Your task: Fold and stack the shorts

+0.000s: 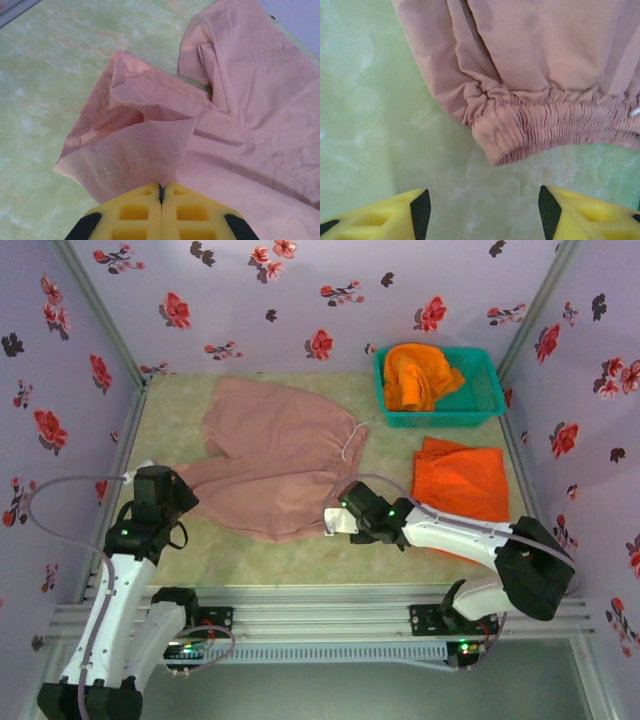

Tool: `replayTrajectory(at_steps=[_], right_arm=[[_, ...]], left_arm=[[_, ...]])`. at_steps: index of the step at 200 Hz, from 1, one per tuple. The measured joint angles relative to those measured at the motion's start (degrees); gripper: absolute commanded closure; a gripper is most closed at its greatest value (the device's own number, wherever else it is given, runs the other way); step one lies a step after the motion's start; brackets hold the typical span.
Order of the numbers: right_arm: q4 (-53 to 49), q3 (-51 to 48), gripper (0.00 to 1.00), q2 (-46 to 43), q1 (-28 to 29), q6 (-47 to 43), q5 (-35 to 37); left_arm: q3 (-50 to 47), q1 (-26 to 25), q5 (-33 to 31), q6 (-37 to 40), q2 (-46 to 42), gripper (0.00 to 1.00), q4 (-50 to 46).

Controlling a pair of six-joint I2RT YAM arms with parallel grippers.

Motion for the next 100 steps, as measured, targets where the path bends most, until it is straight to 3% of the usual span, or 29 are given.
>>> replayTrajectory(at_steps=[48,100], right_arm=[[8.72,-1.25,0.46,2.89,0.0,-4.31,1.09],[10.38,-1.25,0.51,6.19,0.0,-7.61,2.25]], left_arm=[[0.0,0.0,0.0,0.15,0.0,1.0,0.0],[-0.02,0.0,0.0,0.17,-0.04,1.0,0.0]])
